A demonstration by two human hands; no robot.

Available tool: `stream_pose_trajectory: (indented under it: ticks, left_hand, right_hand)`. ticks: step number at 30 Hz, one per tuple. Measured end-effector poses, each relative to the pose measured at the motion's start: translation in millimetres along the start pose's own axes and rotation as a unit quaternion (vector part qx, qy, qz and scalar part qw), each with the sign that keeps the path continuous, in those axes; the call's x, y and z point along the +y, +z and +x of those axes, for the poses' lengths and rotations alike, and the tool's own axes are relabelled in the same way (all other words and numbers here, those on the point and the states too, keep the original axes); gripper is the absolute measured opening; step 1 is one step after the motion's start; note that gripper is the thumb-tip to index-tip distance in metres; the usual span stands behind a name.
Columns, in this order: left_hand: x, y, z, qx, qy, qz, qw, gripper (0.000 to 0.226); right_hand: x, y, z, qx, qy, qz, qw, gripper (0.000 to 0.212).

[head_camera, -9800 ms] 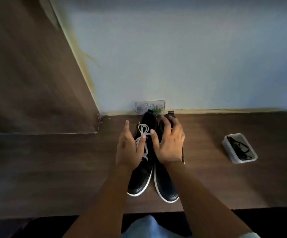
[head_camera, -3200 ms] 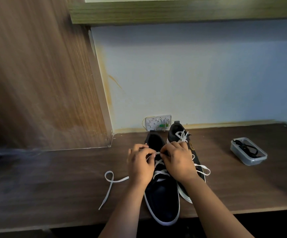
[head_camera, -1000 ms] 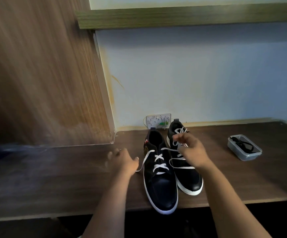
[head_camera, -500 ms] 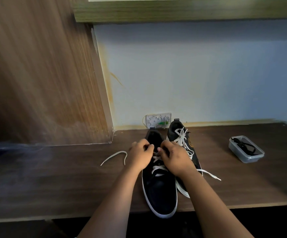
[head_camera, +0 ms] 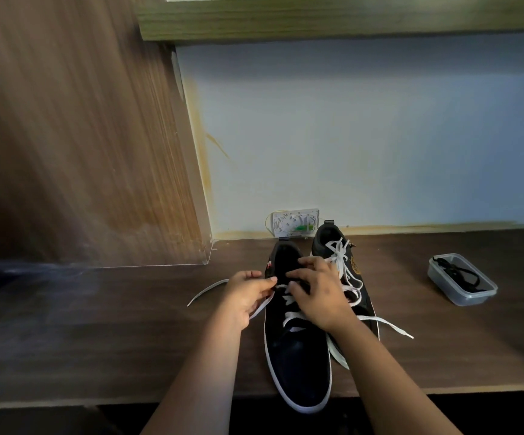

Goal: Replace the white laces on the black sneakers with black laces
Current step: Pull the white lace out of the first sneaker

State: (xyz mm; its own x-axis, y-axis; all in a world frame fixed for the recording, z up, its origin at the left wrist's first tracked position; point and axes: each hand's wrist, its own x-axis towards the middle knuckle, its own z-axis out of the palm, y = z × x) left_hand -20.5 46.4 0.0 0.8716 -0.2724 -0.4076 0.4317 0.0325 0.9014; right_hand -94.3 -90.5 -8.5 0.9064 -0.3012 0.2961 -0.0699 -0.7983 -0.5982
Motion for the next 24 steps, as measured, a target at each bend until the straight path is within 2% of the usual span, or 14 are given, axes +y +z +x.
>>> stream_pose_trajectory:
  ticks: [4,6,8,9,10,11,12,13,15,18,20,21,23,24]
  left_hand:
    - [0.0,-3.9,1.8,-0.001,-0.011,0.012,1.000,0.024]
    - [0.3,-4.6,3.4,0.001,-0.013,0.030,0.999,0.026]
    - [0.8,-4.3,3.7,0.002,-0.016,0.042,0.999,0.026]
    - [0.8,-4.2,3.6,0.000,-0.017,0.041,0.999,0.025]
    - [0.7,-3.8,3.7,0.000,-0.018,0.040,0.999,0.024]
    - [0.6,-3.7,3.0,-0.002,-0.018,0.040,0.999,0.022]
    - [0.3,-3.4,2.9,-0.003,-0.016,0.042,0.999,0.020]
    - [0.3,-2.7,2.2,-0.003,-0.014,0.044,0.999,0.018]
    - [0.1,-1.4,2.0,0.001,-0.011,0.043,0.999,0.015]
    - [0.3,-0.3,0.1,0.000,-0.005,0.042,0.999,0.011]
    - [1.0,-0.3,-2.0,0.001,-0.002,0.045,0.999,0.011]
    - [1.3,-0.7,-3.3,0.006,0.003,0.052,0.999,0.012]
    - [1.6,-0.4,-6.0,0.011,0.015,0.061,0.998,0.015]
    - [1.3,-0.2,-7.3,0.012,0.020,0.060,0.998,0.015]
  right_hand:
    - [-4.2,7.0,5.0,-0.011,0.000,-0.037,0.999,0.014]
    - [-7.3,-2.4,10.7,-0.027,0.114,0.161,0.980,0.016]
    - [-14.0,-21.9,13.0,0.028,0.243,0.483,0.840,0.016]
    - [-9.3,-30.7,13.3,0.082,0.259,0.561,0.782,0.017]
    - [-5.7,-39.1,13.4,0.121,0.262,0.571,0.768,0.025]
    - [-2.5,-45.4,14.4,0.139,0.255,0.529,0.797,0.031]
    - [0.2,-48.0,14.8,0.141,0.231,0.452,0.850,0.034]
    - [-0.8,-46.9,13.2,0.124,0.189,0.359,0.905,0.033]
    - [-1.7,-32.1,8.1,0.064,0.074,0.197,0.976,0.023]
    - [-2.4,-0.6,1.4,-0.007,-0.045,-0.010,0.999,0.024]
    - [-6.4,4.5,2.3,0.057,-0.048,0.060,0.995,0.017]
    - [-9.5,-1.1,4.1,0.109,0.016,0.176,0.978,0.012]
    - [-17.3,-18.4,8.9,0.180,0.181,0.445,0.859,0.019]
    - [-16.6,-26.2,10.3,0.208,0.226,0.504,0.807,0.022]
